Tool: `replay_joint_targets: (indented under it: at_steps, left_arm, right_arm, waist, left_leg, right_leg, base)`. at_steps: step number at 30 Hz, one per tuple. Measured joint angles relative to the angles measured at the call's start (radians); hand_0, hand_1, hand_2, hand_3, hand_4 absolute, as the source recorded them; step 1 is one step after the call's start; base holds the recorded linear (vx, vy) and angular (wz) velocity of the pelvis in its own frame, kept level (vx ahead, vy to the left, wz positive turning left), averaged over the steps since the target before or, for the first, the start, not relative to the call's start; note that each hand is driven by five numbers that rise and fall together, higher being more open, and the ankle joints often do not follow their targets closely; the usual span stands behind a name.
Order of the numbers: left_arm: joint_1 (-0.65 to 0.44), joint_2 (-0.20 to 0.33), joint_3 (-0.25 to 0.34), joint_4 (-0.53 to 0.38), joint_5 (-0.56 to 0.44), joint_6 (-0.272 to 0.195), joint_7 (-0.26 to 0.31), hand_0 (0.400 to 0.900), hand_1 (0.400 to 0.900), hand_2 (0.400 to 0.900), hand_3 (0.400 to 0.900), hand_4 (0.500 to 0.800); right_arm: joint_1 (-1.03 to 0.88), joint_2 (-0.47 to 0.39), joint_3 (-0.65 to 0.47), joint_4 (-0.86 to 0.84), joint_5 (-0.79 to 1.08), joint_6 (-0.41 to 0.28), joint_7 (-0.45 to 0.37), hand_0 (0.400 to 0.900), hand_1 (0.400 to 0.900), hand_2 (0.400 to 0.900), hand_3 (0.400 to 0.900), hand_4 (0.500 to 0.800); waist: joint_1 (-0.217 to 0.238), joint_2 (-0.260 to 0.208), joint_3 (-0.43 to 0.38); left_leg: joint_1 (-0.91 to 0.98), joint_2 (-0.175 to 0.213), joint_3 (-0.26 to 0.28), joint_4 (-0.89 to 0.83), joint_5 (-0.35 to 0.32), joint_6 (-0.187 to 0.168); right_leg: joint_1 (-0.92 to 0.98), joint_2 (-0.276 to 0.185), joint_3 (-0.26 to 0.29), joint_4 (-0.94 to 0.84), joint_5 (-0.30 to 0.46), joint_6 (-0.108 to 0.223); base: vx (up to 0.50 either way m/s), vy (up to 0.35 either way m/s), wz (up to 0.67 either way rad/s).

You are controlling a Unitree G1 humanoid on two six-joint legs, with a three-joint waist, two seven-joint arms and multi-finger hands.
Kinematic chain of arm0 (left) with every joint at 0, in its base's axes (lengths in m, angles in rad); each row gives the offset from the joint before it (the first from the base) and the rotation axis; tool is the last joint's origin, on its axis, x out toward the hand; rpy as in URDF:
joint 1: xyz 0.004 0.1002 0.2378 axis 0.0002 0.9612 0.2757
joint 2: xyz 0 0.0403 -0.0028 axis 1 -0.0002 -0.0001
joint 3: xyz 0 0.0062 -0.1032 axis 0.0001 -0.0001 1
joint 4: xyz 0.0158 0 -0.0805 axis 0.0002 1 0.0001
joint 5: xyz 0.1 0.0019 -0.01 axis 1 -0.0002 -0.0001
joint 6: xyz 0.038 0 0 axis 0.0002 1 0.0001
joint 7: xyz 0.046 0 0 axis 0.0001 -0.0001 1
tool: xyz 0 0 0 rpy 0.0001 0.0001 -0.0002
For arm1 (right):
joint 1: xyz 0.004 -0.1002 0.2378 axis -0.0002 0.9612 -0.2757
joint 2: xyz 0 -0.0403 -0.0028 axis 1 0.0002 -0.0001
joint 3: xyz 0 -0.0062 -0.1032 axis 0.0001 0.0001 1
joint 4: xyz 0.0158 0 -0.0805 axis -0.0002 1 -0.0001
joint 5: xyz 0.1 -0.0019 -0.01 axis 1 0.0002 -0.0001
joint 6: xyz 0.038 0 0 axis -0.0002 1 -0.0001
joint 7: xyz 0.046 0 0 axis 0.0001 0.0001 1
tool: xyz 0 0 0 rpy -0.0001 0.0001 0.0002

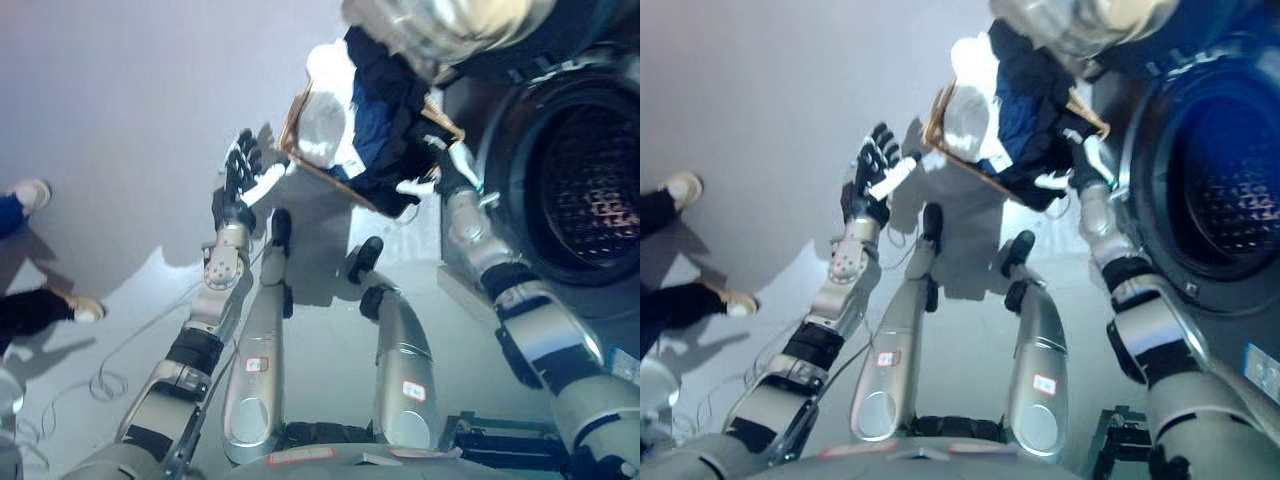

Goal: Put the clothes in the basket into the washing machine.

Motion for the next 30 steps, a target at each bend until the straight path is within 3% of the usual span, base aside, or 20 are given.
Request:
replay_joint_targets:
  at_steps: [4, 15, 30]
  left_arm:
    - [-0.073, 0.025, -0.007, -0.032, 0.007, -0.021, 0.031, 0.9, 0.9, 0.9, 0.9, 0.8]
    - [-0.087, 0.084, -0.028, -0.177, 0.007, -0.023, 0.094, 0.9, 0.9, 0.9, 0.9, 0.8]
    - [-0.086, 0.113, -0.038, -0.221, 0.006, -0.023, 0.146, 0.9, 0.9, 0.9, 0.9, 0.8]
  right_arm:
    - [-0.102, -0.045, 0.009, 0.047, -0.021, 0.004, -0.029, 0.9, 0.9, 0.9, 0.9, 0.8]
    - [-0.161, -0.07, 0.069, 0.111, -0.101, 0.021, -0.074, 0.9, 0.9, 0.9, 0.9, 0.8]
    - [-0.194, -0.074, 0.064, 0.116, -0.14, 0.065, -0.181, 0.9, 0.9, 0.9, 0.9, 0.8]
  waist:
    - [0.02, -0.001, 0.02]
    - [0.02, -0.001, 0.019]
    - [0.043, 0.003, 0.018]
  left_leg:
    - [-0.154, -0.015, -0.018, 0.122, -0.019, 0.0]
    - [-0.532, -0.028, -0.014, 0.5, -0.116, -0.002]
    - [-0.651, -0.048, 0.0, 0.642, -0.168, 0.0]
  right_leg:
    - [-0.131, -0.032, 0.001, 0.112, -0.04, -0.009]
    - [-0.49, -0.1, 0.061, 0.44, -0.123, -0.054]
    - [-0.62, -0.138, 0.11, 0.585, -0.174, -0.069]
  base:
    - [-0.06, 0.017, 0.13]
    - [-0.01, -0.001, 0.01]
    - [0.0, 0.0, 0.02]
